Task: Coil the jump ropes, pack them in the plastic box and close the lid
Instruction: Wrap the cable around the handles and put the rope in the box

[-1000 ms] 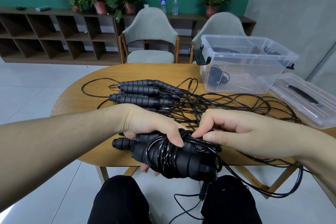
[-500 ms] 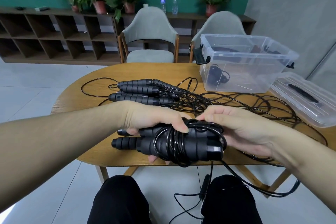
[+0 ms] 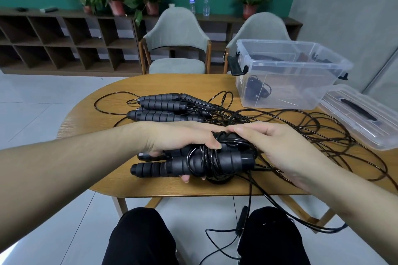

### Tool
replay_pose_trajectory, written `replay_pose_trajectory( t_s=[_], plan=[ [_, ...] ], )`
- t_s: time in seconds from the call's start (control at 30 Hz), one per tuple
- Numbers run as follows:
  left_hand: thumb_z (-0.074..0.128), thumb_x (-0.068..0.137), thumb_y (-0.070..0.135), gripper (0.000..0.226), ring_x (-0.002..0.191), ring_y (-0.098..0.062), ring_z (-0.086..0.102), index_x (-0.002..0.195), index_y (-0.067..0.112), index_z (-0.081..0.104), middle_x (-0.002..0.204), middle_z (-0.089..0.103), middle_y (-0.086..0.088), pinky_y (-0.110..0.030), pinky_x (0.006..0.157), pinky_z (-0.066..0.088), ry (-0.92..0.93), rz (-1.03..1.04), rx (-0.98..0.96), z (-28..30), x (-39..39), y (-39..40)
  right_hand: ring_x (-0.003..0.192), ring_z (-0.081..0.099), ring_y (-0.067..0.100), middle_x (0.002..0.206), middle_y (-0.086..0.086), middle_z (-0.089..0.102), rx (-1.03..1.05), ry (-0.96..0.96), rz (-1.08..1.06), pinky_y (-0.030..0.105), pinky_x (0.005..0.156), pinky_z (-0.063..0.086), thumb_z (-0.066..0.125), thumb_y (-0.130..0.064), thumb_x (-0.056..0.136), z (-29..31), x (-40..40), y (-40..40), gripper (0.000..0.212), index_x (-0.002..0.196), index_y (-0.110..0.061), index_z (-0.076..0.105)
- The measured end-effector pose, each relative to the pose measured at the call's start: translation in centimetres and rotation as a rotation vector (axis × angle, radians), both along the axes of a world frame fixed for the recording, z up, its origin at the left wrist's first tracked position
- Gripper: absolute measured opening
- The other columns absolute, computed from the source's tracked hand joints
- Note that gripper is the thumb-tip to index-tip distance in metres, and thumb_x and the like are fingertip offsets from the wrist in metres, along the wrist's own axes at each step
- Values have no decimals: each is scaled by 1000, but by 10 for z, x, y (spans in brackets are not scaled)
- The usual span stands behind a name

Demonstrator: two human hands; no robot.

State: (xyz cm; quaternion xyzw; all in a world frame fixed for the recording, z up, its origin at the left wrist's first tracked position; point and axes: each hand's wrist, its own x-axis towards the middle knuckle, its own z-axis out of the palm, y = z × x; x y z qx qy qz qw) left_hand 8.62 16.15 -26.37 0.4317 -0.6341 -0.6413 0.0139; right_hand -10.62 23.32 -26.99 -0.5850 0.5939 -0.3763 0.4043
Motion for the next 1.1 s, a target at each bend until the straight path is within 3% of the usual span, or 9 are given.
replay_pose_trajectory(
  t_s=[0.13,0.23,0.37,0.47,0.57,0.7,0.8,0.9,1.1],
  plan=[
    [59,89,22,48,82,-40,73,123,57,63,123,72,-7,-46,60,63,97,-37,20,-1,15,1,96,59,-18,97,-36,68,-159,137,-44,11,83,41,59,-43,94,-2,1,3,18,101,-45,75],
    [56,88,27,51,102,-51,68,129,57,59,134,66,-2,-47,65,64,130,-63,11,-1,14,3,90,64,-5,91,-30,71,-254,194,-45,24,83,47,51,-52,93,-7,0,7,19,110,-49,59],
    [55,88,27,51,94,-60,64,130,55,59,126,71,-4,-45,61,63,148,-61,-30,-2,17,6,92,68,17,99,-31,70,-288,249,81,30,89,50,62,-56,80,-8,-7,15,35,108,-48,44],
    [56,91,25,49,80,-42,68,131,52,60,122,73,-4,-42,59,63,156,-82,-31,0,21,10,90,67,46,104,-31,69,-320,289,154,53,83,53,61,-58,80,-5,-11,17,29,102,-45,46],
    [52,100,15,46,59,-28,70,132,46,62,113,76,-6,-37,53,62,162,-62,-56,1,21,13,94,61,53,97,-23,73,-297,241,183,59,82,51,59,-50,86,-6,-12,14,19,94,-40,45],
    [52,99,13,45,71,-34,70,126,46,66,115,75,-8,-47,61,64,129,-45,-122,0,19,14,75,56,40,65,-3,64,-287,246,178,50,76,48,56,-33,96,-10,-12,12,16,88,-37,43],
    [61,89,25,38,106,-36,70,116,49,71,118,74,1,-61,96,53,106,15,-261,-3,16,11,70,59,22,76,-16,68,-325,276,147,38,71,46,55,-31,97,-11,-10,10,13,93,-43,52],
    [62,75,38,40,122,-3,59,109,56,71,125,68,21,-36,116,35,37,28,-431,-1,14,8,99,65,3,102,-27,70,-489,407,114,27,87,50,60,-27,95,-12,-11,9,20,103,-44,67],
    [64,88,30,38,114,10,57,121,48,69,123,67,26,-15,100,37,18,14,-553,-3,12,4,110,60,13,116,-17,67,-600,729,53,45,95,50,60,-44,79,-9,-7,8,25,98,-35,73]
  ],
)
